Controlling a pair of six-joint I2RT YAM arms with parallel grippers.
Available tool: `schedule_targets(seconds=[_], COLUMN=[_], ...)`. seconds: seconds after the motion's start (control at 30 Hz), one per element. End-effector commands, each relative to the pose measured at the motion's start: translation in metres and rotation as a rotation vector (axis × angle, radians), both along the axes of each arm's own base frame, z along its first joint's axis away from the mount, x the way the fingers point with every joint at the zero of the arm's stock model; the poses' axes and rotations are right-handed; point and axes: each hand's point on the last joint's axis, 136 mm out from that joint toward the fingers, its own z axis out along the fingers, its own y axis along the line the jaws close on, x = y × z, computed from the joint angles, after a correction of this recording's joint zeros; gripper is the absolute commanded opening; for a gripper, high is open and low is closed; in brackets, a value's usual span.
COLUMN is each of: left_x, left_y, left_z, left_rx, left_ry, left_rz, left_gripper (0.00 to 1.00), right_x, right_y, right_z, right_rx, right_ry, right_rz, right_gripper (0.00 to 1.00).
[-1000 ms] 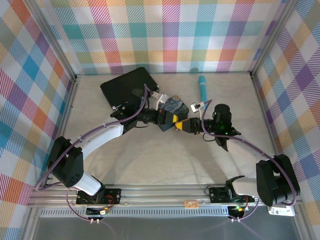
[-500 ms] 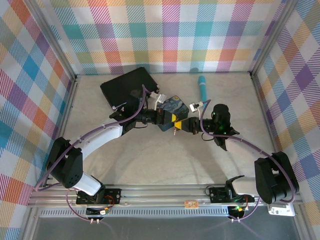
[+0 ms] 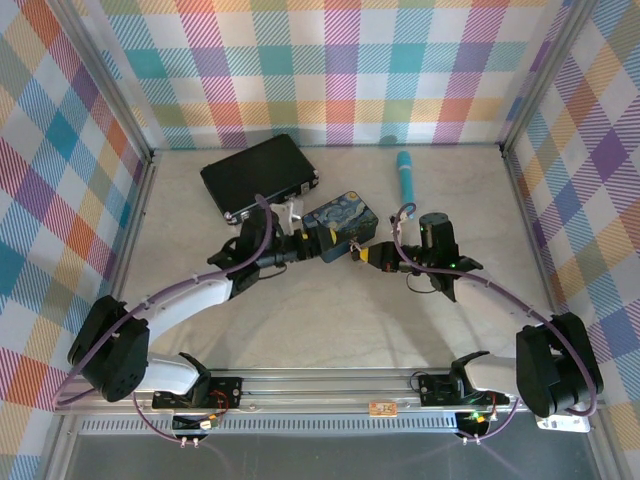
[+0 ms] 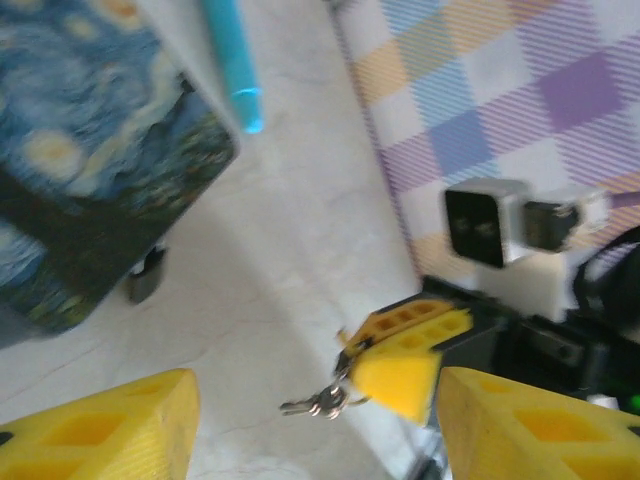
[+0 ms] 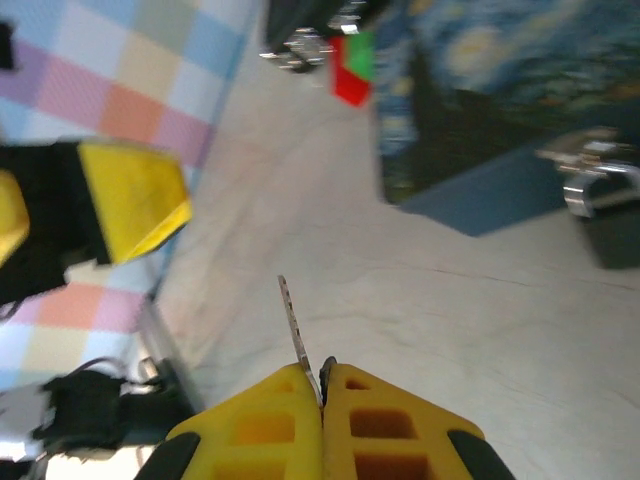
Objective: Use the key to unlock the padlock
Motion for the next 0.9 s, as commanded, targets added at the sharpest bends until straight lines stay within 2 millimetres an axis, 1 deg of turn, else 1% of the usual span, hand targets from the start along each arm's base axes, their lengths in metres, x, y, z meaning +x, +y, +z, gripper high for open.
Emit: schedule_targets(seconds=[0.0,0.07,0.2,0.27,0.37,0.47,0.57,0.67,0.87], left_x=[0.003,-0.001,-0.003,0.002,0.012,0.023,0.033,0.041,0.055], left_y=[-0.001,-0.010,-0.024,-0.027,-0.037,-0.047,-0.053,-0.061,-0.070], left_z=[-0.016,-0.034,-0.060,-0.069,-0.087,-0.102,-0.117,-0.127,-0.147], left_rx=[0.067,0.128,0.303,0.372,0.384,0.427,0.473,0.495,0.525], left_ry=[-0.020,0.008,0.000,-0.008,0.014,0.018,0.014,0.011,0.016], left_rz=[0.181,0.224,0.276,0.325,0.365,0.386,0.402,0.409,0.445], left_gripper=[0.63,0.62,0.61,0.61,0.61,0.60,0.60,0.61,0.62], right_x=[0.009,0.012,0.015,0.015,0.014,0.012,0.010,0.011,0.015], right_y=[-0.031,-0.042,-0.057,-0.065,-0.078,-0.089,-0.093,-0.095,-0.092], right_z=[-0.022,-0.028,-0.033,-0.033,-0.033,-0.029,-0.025,-0.024,-0.024], right_rx=[-0.193,-0.242,-0.294,-0.309,-0.321,-0.298,-0.275,-0.270,-0.235], right_ry=[0.035,0.057,0.071,0.068,0.054,0.049,0.047,0.042,0.047], right_rz=[-0.139,-0.185,-0.234,-0.264,-0.309,-0.342,-0.345,-0.346,-0.337], right_gripper=[0.00,0.00,0.00,0.00,0.00,0.00,0.00,0.00,0.00])
